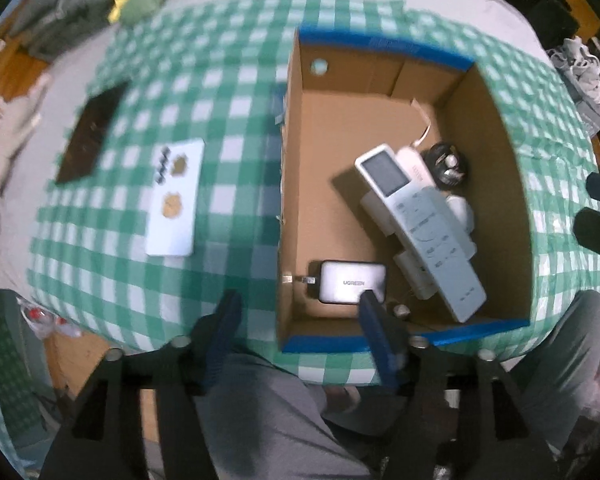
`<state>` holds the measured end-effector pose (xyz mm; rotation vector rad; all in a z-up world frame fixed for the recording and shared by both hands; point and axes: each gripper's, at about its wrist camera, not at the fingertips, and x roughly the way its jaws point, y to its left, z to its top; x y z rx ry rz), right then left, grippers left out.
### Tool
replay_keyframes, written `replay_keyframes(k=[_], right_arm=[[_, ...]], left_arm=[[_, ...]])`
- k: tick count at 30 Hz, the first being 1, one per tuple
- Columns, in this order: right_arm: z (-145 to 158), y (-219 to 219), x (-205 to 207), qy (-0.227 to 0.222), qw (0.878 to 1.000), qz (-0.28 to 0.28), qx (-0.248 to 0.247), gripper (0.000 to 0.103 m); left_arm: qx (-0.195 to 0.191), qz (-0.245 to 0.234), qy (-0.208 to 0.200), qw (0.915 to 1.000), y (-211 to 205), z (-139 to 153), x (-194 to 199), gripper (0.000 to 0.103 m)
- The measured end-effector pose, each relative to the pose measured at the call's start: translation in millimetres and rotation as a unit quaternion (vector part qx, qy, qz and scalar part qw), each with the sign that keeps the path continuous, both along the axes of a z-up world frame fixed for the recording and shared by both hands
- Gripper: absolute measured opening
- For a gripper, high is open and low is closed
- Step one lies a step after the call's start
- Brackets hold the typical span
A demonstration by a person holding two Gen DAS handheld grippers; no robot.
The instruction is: Flip cup upside down
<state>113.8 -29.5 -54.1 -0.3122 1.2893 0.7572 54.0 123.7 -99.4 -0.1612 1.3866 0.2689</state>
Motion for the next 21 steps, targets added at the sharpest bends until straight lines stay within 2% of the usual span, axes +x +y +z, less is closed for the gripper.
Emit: replay_keyframes(k=[2, 5, 12, 14, 21], right_arm=[[10.3, -9.1, -8.8, -0.011, 1.0, -0.007, 0.011, 0.074], [21.2, -18.3, -21.8, -0.022, 0.999, -0.011, 0.02, 0.075], [39.0, -36.2, -48.0, -0.049, 0.998, -0.022, 0.031, 0.076], [42.3, -41.2, -53.8, -0.054, 0.998, -0.025, 0.036, 0.076], [54.6, -53.9, -74.5, -0.073, 0.996, -0.033, 0.048, 0.076]], left_arm=[[0.016, 0.0, -0.019, 0.9997, -6.4, 15.3, -7.9, 0.076], [0.036, -0.003, -0.046, 0.9983, -18.5, 36.8, -20.9, 0.081], [0.055, 0.002, -0.084, 0.995, -35.3, 70.6, -49.7, 0.083], [0.063, 0.007, -0.093, 0.9937, -40.2, 79.8, -57.5, 0.093], [0.086, 0.011, -0.123, 0.9886, -58.2, 109.4, -81.4, 0.096]])
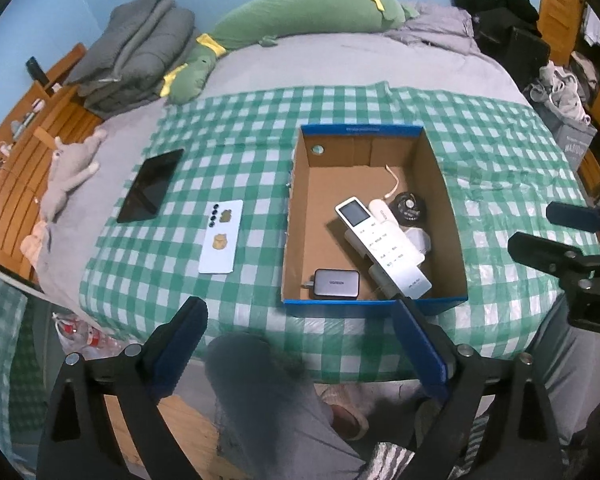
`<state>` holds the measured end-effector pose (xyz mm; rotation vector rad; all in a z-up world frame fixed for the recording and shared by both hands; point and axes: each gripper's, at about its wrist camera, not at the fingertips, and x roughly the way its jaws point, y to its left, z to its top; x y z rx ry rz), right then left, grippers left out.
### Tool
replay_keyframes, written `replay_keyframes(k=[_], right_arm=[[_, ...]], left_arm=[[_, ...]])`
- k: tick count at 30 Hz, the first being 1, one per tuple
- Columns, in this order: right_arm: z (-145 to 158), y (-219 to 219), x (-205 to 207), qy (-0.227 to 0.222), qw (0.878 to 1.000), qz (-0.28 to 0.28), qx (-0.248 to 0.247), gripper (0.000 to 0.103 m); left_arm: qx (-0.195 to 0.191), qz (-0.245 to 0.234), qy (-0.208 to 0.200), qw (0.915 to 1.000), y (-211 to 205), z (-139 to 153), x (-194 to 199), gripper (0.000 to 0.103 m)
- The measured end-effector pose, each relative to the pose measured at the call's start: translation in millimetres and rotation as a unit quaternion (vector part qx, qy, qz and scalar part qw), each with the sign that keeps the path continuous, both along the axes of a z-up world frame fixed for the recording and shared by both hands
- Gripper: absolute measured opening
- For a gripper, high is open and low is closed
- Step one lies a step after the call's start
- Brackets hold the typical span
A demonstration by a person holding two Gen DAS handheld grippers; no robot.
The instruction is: Flip cup upside down
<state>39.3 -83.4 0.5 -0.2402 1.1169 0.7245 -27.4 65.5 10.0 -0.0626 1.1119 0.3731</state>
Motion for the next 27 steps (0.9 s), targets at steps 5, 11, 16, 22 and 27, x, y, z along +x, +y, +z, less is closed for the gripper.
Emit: replay_keyframes(k=[5, 11, 16, 22, 27], right_arm=[[4.4, -9.4, -9.3, -0.002, 1.0, -0.006, 0.014, 0.076], [6.7, -18.1, -18.8, -0.002, 1.0, -0.014, 0.023, 0.076], [9.0, -22.7, -25.0, -0.003, 0.999, -0.015, 0.028, 0.076], [11.3, -23.7, -30.1, -0.006, 0.999, -0.014, 0.032, 0.076], [15.3, -27.4, -34.2, -0.008, 0.999, -0.014, 0.034, 0.076]], left_arm=[[0.013, 0.006, -0.004, 0.9999, -9.1, 12.1, -14.1, 0.102], [0.018, 0.009, -0.005, 0.9998, -16.8, 16.5, -22.8, 0.102], [0.013, 0.012, -0.004, 0.9998, -20.4, 16.5, -28.5, 0.102], [0.01, 0.011, -0.007, 0.9999, -22.4, 17.2, -33.1, 0.102], [0.012, 0.011, -0.01, 0.9998, -23.8, 19.4, -37.6, 0.102]])
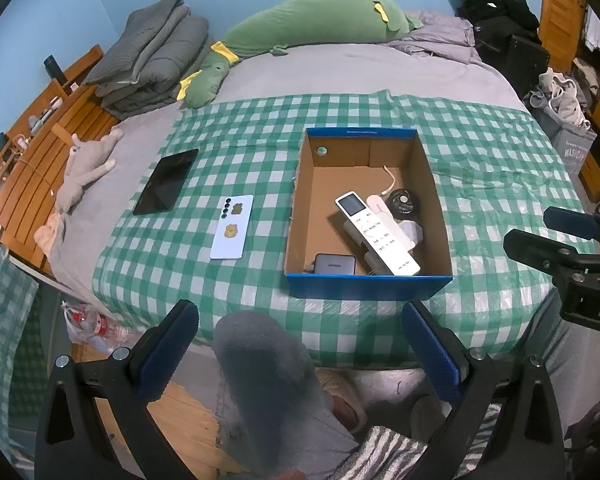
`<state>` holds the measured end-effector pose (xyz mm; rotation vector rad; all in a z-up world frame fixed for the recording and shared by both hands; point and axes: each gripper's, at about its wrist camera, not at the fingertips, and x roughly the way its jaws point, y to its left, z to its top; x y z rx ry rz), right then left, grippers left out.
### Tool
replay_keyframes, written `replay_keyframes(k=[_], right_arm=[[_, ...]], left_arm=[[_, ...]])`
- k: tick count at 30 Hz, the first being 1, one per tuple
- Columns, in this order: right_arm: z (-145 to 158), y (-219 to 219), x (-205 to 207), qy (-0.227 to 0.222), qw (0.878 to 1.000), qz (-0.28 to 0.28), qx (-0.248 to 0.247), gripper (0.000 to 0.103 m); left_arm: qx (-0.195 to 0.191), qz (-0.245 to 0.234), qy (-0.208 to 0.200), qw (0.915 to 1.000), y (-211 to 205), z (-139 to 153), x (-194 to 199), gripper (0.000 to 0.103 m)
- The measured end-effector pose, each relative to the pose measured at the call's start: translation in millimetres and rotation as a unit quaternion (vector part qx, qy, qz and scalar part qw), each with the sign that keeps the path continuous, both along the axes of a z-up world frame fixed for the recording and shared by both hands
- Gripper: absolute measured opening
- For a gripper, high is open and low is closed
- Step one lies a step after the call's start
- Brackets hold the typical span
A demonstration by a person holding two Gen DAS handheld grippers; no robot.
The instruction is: Flip cup upside down
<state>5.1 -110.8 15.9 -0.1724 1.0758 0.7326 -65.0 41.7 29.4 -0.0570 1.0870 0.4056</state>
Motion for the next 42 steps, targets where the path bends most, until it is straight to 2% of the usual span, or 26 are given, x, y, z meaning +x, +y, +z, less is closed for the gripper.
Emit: replay_keyframes(k=[17, 42], right_arm=[[5.2, 0.1, -7.6, -0.003, 1.0, -0.006, 0.001, 0.076], [13.7, -7.9, -8.5, -0.006, 1.0, 0.019, 0.001, 0.076]], left_arm=[[-0.001, -0.001, -0.007, 1.0, -0.2, 7.9, -3.9, 0.102], [-0.001, 0.001, -0.006, 1.0, 0.6, 14.8, -5.5, 0.102]])
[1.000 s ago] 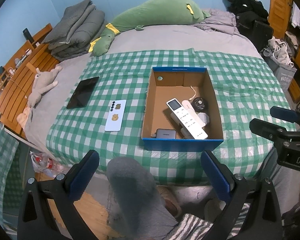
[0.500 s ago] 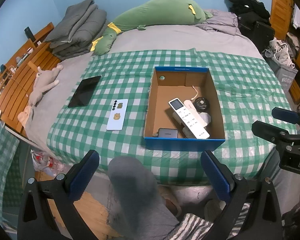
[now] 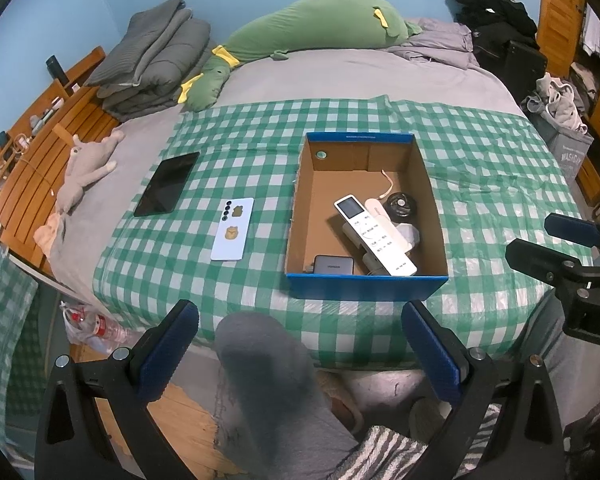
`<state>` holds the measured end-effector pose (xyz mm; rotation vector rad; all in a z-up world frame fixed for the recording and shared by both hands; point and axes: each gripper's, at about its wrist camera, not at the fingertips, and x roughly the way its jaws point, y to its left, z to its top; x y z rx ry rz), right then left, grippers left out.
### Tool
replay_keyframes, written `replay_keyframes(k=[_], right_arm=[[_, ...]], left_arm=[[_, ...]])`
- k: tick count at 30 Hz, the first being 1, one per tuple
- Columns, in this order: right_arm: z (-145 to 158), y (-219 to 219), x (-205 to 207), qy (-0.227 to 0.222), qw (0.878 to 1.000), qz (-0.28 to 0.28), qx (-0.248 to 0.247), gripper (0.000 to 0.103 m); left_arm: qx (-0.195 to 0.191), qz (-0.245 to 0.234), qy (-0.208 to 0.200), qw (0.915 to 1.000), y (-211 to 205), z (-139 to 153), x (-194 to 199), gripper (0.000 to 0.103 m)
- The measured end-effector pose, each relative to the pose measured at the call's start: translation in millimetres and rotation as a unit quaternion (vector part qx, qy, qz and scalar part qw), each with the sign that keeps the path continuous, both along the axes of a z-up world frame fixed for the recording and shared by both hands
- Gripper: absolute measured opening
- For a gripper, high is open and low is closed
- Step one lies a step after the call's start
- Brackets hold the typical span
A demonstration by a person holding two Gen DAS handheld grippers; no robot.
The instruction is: Flip cup upside down
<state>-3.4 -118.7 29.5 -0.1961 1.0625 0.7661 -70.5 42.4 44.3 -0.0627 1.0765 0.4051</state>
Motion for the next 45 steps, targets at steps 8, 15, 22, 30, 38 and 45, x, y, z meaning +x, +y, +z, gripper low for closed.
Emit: replay_keyframes(k=[8, 15, 22, 30, 38, 45], right_arm=[[-0.7, 0.0, -0.6, -0.001, 1.0, 0.0, 0.0, 0.077], [1.3, -1.0, -1.4, 0.0, 1.0, 0.002, -0.001, 0.077], [1.2, -0.4, -2.9, -0.002, 1.0, 0.0, 0.0, 0.077], [3.9, 0.2, -4.6, -0.001, 1.0, -0.003, 0.001, 0.077], [6.2, 1.6, -6.5, -0.002, 1.0, -0.003, 0.001, 0.077], [5.7, -1.2, -4.2, -0.002, 1.0, 0.002, 0.0, 0.077]], left_arm=[[-0.001, 0.001, 0.0, 1.0, -0.2, -1.2, -0.6, 0.102], [-0.001, 0.0, 0.0, 1.0, 0.1, -1.2, -0.1, 0.102], [0.002, 0.001, 0.0, 1.0, 0.2, -2.4, -1.0, 0.102], [-0.002, 0.001, 0.002, 1.0, 2.1, -3.0, -2.4, 0.102], [-0.004, 0.0, 0.001, 1.0, -0.1, -4.7, -1.8, 0.102], [-0.005, 0.002, 0.001, 1.0, 0.3, -4.7, -1.7, 0.102]])
